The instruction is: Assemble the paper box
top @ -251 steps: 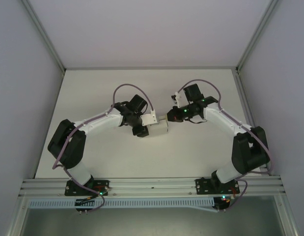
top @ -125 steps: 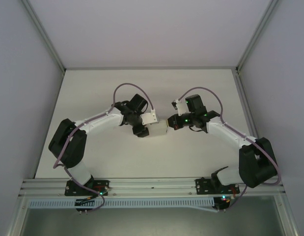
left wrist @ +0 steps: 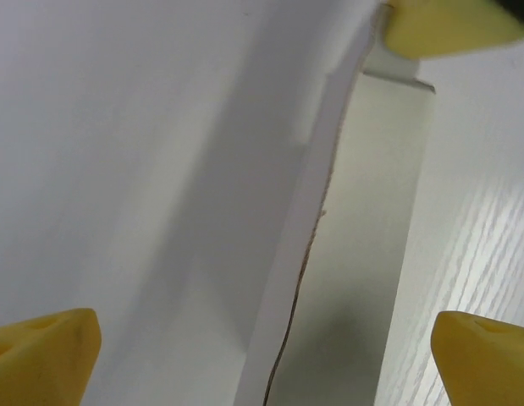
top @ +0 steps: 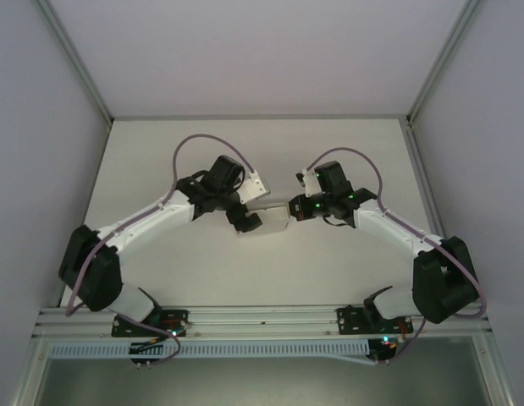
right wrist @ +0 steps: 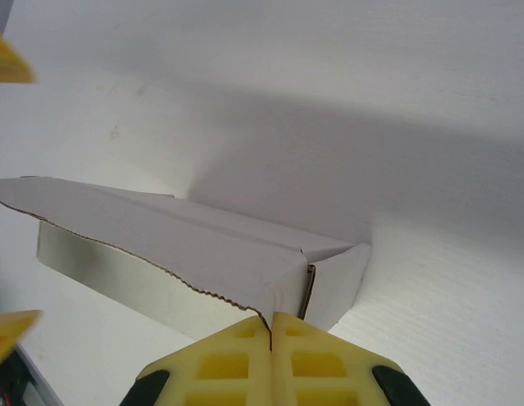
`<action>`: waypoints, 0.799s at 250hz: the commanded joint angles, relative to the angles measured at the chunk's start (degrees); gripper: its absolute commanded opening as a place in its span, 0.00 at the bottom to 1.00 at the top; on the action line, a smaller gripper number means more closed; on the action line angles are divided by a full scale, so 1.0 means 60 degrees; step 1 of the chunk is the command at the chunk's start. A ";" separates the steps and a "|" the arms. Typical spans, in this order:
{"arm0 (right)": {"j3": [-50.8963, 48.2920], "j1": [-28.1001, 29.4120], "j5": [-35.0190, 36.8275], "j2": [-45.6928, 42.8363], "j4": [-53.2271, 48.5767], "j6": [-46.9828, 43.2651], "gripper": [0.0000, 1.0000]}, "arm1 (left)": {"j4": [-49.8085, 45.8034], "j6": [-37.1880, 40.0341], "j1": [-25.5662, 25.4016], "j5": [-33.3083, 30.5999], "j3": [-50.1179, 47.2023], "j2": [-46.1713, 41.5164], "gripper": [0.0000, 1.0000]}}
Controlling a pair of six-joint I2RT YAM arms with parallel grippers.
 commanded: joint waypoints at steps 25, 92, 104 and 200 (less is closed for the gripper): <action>0.0234 0.0111 0.0393 -0.0038 -0.0629 0.0441 0.00 | 0.0394 -0.2832 -0.0034 -0.0899 -0.1391 -0.1547 0.98; 0.0379 0.0214 0.0339 0.0092 -0.0744 0.0394 0.00 | 0.0462 -0.3143 0.0042 -0.1168 -0.1399 -0.1310 0.60; 0.0396 0.0236 0.0361 0.0097 -0.0772 0.0405 0.00 | 0.0385 -0.3181 0.0074 -0.1140 -0.1308 -0.1128 0.47; 0.0456 0.0802 0.1773 0.0137 -0.1048 0.1092 0.00 | 0.0419 -0.4334 0.0068 -0.0874 -0.1140 -0.0734 0.00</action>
